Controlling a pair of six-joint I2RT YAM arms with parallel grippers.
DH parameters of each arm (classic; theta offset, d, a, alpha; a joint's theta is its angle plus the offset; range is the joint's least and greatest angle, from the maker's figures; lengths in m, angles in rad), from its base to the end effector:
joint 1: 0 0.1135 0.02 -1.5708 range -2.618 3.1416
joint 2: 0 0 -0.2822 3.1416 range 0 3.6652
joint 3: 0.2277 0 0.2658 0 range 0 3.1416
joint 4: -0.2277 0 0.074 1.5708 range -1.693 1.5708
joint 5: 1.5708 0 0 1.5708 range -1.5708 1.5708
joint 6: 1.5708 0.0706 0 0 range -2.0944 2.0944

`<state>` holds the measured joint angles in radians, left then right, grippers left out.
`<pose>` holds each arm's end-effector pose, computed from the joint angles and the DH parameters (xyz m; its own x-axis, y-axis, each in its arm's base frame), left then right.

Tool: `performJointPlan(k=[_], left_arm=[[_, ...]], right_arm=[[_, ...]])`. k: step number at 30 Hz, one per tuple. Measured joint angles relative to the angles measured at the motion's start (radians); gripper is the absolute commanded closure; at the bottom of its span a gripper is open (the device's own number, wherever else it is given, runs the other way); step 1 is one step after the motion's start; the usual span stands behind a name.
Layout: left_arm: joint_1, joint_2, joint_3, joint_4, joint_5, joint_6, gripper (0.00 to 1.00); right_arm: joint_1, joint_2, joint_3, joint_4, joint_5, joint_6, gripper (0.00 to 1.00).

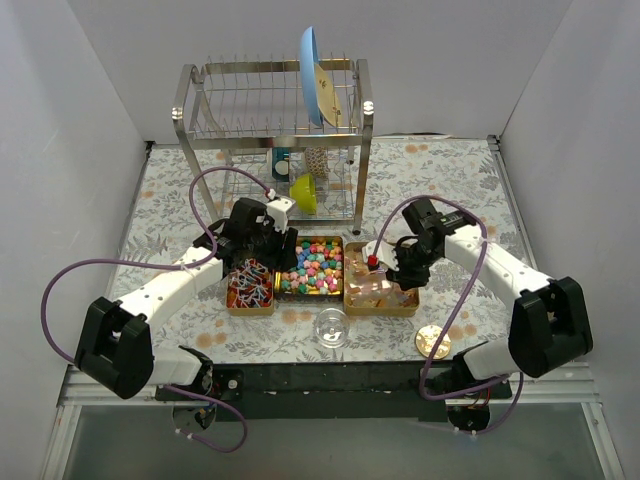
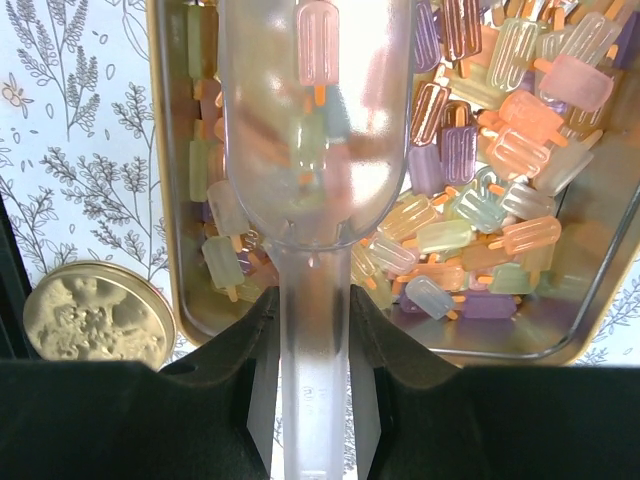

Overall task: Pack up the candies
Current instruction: Scoop the fake candies from the storage box, then place the fake candies in the packing bottle.

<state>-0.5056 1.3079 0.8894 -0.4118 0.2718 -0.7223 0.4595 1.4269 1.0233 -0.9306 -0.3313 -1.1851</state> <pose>0.2563 -0.1636 0.2308 -0.8977 -0.2309 -0.3752 0.0420 0.8028 -0.5947 0.2356 0.1422 0.2094 0.1241 -0.9161 -0.3812 -0.9908 -0.0933 -0.0982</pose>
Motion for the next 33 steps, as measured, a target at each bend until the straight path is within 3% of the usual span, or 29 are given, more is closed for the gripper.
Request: performJointPlan(k=[9,16,19,23,24,25,33], left_arm=[[-0.003,0.012,0.018,-0.006,0.001,0.005,0.50],[-0.004,0.047,0.056,-0.010,0.001,0.019,0.47],[0.000,0.046,0.058,-0.010,-0.002,0.025,0.30],[0.005,0.042,0.054,-0.010,-0.021,0.027,0.17],[0.008,0.037,0.048,-0.010,-0.023,0.027,0.10],[0.012,0.030,0.042,-0.010,-0.022,0.029,0.09],[0.106,-0.042,-0.007,-0.023,0.029,0.026,0.08]], right_arm=[[-0.095,-0.114,-0.137,0.084,-0.121,0.040,0.99],[-0.126,-0.217,-0.197,0.115,-0.127,0.055,0.99],[-0.126,-0.253,-0.143,0.074,-0.126,0.042,0.99],[-0.108,-0.247,0.024,-0.015,-0.109,0.009,0.99],[-0.098,-0.245,0.062,-0.033,-0.100,-0.001,0.99],[-0.085,-0.243,0.094,-0.050,-0.089,-0.009,0.99],[0.206,-0.221,0.166,-0.191,0.090,-0.042,0.99]])
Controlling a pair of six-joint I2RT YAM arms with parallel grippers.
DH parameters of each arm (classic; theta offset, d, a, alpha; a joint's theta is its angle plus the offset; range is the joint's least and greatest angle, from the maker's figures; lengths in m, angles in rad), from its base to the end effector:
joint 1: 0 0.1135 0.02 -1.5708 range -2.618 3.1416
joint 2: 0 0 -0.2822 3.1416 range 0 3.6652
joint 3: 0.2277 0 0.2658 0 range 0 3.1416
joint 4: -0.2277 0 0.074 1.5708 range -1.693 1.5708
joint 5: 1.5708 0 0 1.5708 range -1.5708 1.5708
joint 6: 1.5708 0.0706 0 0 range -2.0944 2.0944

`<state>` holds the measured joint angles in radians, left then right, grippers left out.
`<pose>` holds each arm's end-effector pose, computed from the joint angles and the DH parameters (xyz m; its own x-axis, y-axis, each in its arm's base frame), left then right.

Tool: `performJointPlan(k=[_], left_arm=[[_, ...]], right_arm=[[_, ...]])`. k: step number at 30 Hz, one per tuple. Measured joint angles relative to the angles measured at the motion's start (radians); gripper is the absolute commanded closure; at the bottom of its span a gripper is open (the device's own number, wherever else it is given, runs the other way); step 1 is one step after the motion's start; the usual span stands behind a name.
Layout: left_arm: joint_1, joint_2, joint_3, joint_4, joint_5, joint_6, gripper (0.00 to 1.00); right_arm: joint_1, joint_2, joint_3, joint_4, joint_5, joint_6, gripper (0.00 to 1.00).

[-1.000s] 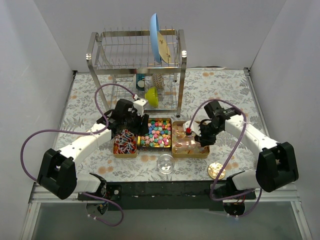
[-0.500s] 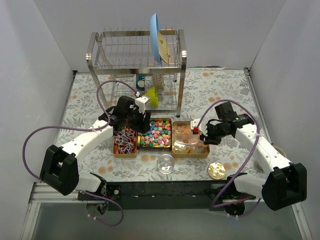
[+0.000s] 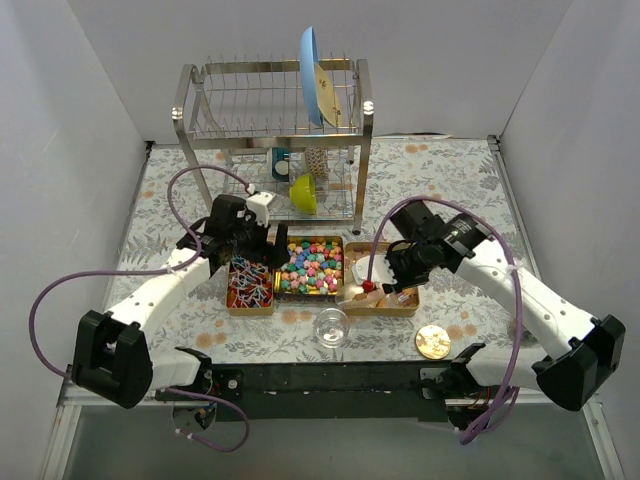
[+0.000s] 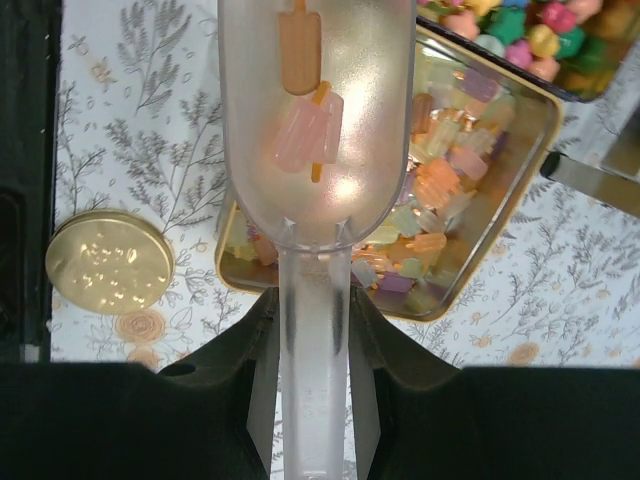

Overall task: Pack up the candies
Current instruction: Place the fake candies in the packing bottle.

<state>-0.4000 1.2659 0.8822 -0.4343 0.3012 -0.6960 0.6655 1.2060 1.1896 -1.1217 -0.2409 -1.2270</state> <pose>0.2631 -0.1340 0.2382 -0.8740 -0.2952 -0.3859 -0.0022 0.7966 -0.6045 0.1776 0.1608 0.3035 0.3979 -0.8500 -0.3453 -0.9010 -0.2911 -0.3218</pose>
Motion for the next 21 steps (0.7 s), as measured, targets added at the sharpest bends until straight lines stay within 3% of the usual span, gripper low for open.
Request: performJointPlan(k=[1,21], left_arm=[[0.016,-0.011,-0.006,0.000,0.005,0.000,0.02],[0.151,-0.185,-0.090,0.002,-0.002,0.034,0.02]], right_arm=[[0.036,0.012,0.002,-0.015,0.021,0.002,0.99],[0.428,0.287,0.151,-0.138,0.401,0.160,0.99]])
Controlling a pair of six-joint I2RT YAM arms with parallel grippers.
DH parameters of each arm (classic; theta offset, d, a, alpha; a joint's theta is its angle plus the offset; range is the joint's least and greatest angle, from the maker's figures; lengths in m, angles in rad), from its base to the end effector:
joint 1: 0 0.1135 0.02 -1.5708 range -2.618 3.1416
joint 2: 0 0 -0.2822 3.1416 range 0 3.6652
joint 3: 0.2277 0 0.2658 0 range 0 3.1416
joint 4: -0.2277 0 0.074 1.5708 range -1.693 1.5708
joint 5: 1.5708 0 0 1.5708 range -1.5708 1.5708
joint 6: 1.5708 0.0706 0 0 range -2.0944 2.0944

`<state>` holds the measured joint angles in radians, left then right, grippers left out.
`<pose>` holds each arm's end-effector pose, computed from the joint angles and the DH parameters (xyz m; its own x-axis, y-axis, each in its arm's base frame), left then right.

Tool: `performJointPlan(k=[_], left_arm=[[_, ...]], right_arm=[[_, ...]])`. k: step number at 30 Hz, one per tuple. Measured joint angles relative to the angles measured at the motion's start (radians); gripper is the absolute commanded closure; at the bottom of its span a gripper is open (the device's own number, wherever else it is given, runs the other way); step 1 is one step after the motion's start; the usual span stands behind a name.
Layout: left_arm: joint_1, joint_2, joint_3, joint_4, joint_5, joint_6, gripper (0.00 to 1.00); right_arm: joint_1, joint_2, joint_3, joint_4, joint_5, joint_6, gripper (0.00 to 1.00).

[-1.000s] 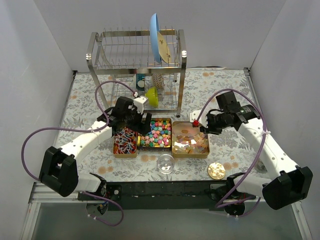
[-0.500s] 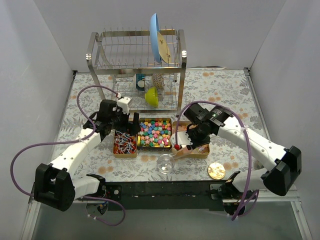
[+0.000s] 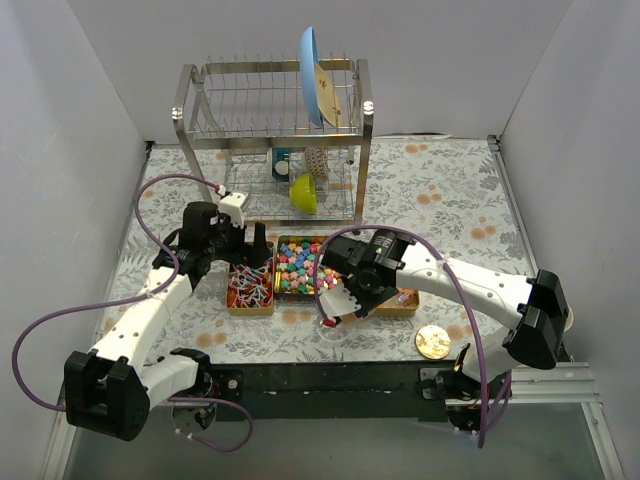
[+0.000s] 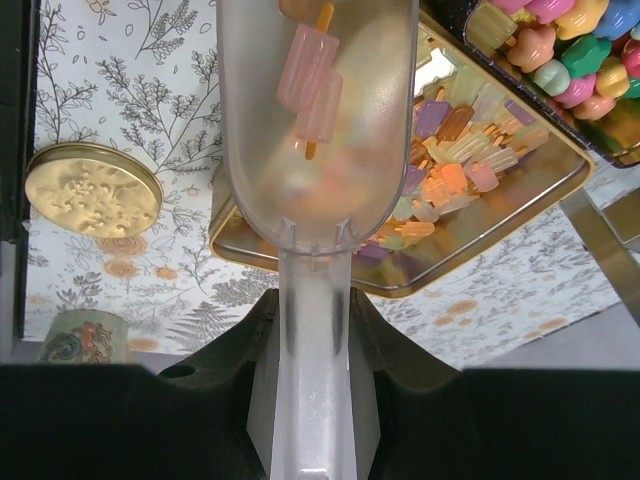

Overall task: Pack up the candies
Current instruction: Place the fake candies in the packing bottle, then adjust the spatula.

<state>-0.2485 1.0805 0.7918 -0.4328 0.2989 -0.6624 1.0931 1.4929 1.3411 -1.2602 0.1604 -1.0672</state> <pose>0.2456 -0.0838 0.2528 -0.7812 -0.4081 -0.4724 -0.0394 0.7874 -0.6151 0.1414 0.2486 0.2731 0.5386 -0.8403 0.0618 -0.8151 -0.5382 -0.2146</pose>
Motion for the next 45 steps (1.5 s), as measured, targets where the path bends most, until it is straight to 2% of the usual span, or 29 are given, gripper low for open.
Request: performJointPlan(k=[8,14,20,24,26,29,36,45], left_arm=[[0.018,-0.029,0.000,0.000,0.003,-0.001,0.02],[0.019,-0.058,0.000,0.000,0.044,-0.010,0.02],[0.019,-0.060,0.000,-0.001,0.124,-0.018,0.07],[0.019,-0.044,0.009,-0.003,0.171,-0.033,0.22],[0.019,-0.035,0.014,-0.001,0.198,-0.045,0.50],[0.019,-0.022,0.015,0.005,0.271,-0.091,1.00],[-0.010,0.059,0.023,0.068,0.507,-0.211,1.00],[-0.150,0.207,0.128,0.120,0.589,-0.261,1.00]], right_arm=[[0.111,0.019,0.011,-0.020,0.146,0.021,0.99],[0.134,0.020,0.023,-0.024,0.197,0.032,0.99],[0.133,-0.023,0.026,-0.024,0.203,0.071,0.99],[0.095,-0.092,0.031,-0.025,0.139,0.146,0.99],[0.045,-0.122,0.031,-0.026,0.103,0.191,0.99],[-0.042,-0.161,0.015,-0.022,0.043,0.263,0.99],[-0.167,-0.149,0.028,-0.002,-0.071,0.375,0.99],[-0.175,0.047,0.322,0.036,-0.178,0.418,0.99]])
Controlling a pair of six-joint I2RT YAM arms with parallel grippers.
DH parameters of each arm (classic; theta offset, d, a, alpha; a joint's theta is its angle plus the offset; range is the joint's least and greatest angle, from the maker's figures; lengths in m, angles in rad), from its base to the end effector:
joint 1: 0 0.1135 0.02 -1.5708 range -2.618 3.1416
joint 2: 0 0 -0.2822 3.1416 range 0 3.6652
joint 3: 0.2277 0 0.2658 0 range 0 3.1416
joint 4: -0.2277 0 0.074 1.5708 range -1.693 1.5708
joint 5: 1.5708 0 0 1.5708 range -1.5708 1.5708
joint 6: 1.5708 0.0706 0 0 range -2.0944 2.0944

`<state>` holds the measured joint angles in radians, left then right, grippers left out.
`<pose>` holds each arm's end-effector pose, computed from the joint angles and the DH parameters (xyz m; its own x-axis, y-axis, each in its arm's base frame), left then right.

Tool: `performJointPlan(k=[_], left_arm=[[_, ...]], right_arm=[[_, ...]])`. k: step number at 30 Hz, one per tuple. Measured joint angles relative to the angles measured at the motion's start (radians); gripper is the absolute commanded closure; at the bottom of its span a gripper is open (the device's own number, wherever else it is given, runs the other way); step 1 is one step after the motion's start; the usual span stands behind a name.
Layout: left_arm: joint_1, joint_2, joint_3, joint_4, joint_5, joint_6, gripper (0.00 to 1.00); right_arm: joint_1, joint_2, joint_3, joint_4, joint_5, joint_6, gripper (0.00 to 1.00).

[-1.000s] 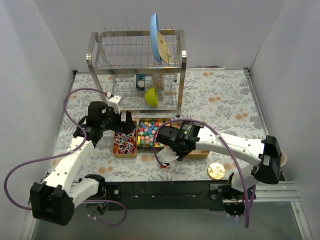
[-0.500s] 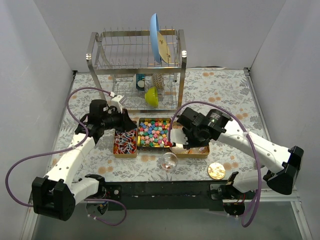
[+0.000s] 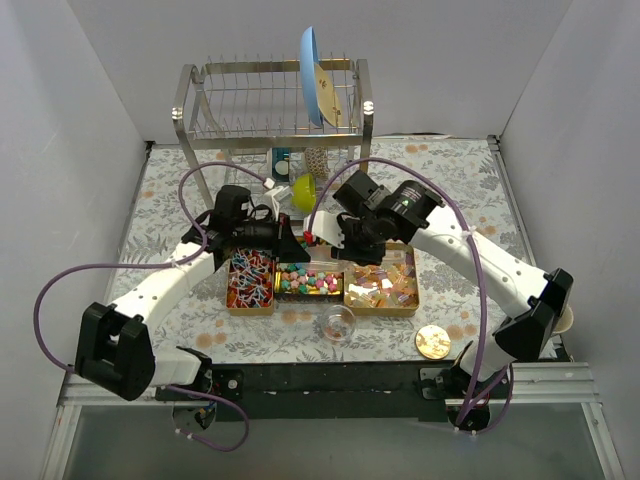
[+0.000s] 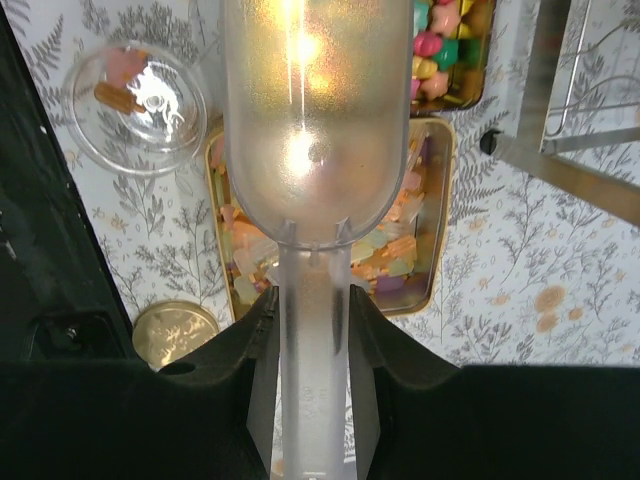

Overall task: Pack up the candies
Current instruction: Adjust the spatula.

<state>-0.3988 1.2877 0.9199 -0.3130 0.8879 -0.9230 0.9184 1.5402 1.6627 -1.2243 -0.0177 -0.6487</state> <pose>0.2520 -0.1656 0.2727 -0.9884 -0.1296 -0.0796 0.0206 0.4046 -0.9143 0.1972 0.2601 0.3578 0.0514 -0.9277 -0.3697 -0.9642 0.0504 -0.2605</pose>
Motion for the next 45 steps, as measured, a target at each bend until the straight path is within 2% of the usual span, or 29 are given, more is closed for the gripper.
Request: performJointPlan(k=[9,19,20,21,24,28,31,36,40,45], left_arm=[[-0.026,0.064,0.012,0.026,-0.015,-0.001,1.00],[-0.026,0.058,-0.032,0.061,-0.037,-0.010,1.00],[-0.026,0.055,-0.041,0.061,-0.041,-0.010,0.96],[-0.026,0.053,-0.046,0.058,-0.048,-0.012,0.68],[-0.019,0.041,-0.046,0.053,-0.081,-0.008,0.34],[0.014,0.016,-0.036,0.030,-0.094,-0.028,0.24],[0.052,0.006,-0.048,0.056,-0.040,-0.097,0.21],[0.096,-0.004,-0.185,0.172,0.050,-0.274,0.22],[0.109,0.016,-0.231,0.236,0.108,-0.380,0.26],[0.122,0.062,-0.246,0.431,0.188,-0.528,0.33]], right_arm=[[-0.001,0.030,0.102,0.011,-0.080,0.017,0.99],[-0.042,0.030,0.179,0.002,-0.171,0.037,0.99],[-0.046,0.030,0.191,0.001,-0.181,0.041,0.99],[-0.050,0.030,0.201,-0.005,-0.184,0.043,0.99],[-0.061,0.026,0.193,0.000,-0.196,0.044,0.99],[-0.066,0.017,0.156,0.015,-0.202,0.043,0.99],[-0.068,0.008,0.140,0.018,-0.203,0.043,0.99],[-0.068,-0.003,0.140,0.021,-0.210,0.043,0.99],[-0.068,-0.011,0.141,0.021,-0.231,0.042,0.99],[-0.068,-0.013,0.141,0.021,-0.256,0.042,0.99]])
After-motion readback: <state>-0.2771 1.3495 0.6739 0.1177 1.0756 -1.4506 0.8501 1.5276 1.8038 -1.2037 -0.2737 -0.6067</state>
